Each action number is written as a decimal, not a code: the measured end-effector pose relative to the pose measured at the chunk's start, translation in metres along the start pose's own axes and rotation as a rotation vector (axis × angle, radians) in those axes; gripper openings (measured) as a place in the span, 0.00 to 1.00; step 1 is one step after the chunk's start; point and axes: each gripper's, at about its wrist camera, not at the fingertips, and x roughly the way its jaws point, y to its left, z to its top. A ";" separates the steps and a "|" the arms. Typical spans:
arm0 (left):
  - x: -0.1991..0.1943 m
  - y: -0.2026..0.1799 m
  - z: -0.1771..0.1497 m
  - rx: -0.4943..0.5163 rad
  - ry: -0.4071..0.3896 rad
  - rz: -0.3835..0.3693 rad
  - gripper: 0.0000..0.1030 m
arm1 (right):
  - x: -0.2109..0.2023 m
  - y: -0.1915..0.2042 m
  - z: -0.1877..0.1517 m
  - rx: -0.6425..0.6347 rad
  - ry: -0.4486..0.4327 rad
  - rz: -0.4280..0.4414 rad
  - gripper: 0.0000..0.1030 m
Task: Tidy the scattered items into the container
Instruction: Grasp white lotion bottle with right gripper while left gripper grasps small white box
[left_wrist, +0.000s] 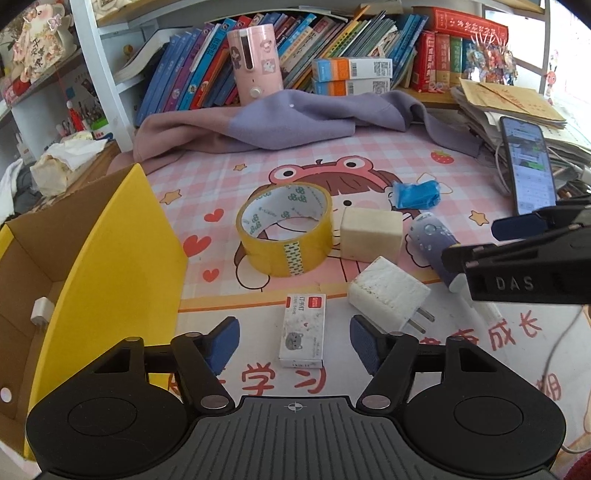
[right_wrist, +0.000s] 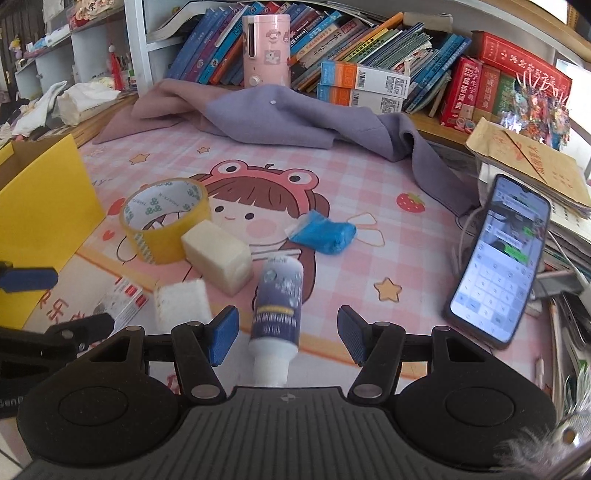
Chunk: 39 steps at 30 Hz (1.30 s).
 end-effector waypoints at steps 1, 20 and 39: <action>0.002 0.000 0.001 -0.001 0.003 0.000 0.60 | 0.003 0.000 0.001 -0.001 0.002 0.001 0.55; 0.041 0.001 0.004 -0.024 0.058 -0.032 0.46 | 0.048 -0.002 0.009 -0.010 0.098 0.014 0.45; 0.015 0.004 0.003 -0.058 0.024 -0.094 0.27 | 0.022 -0.007 0.005 0.004 0.083 0.053 0.31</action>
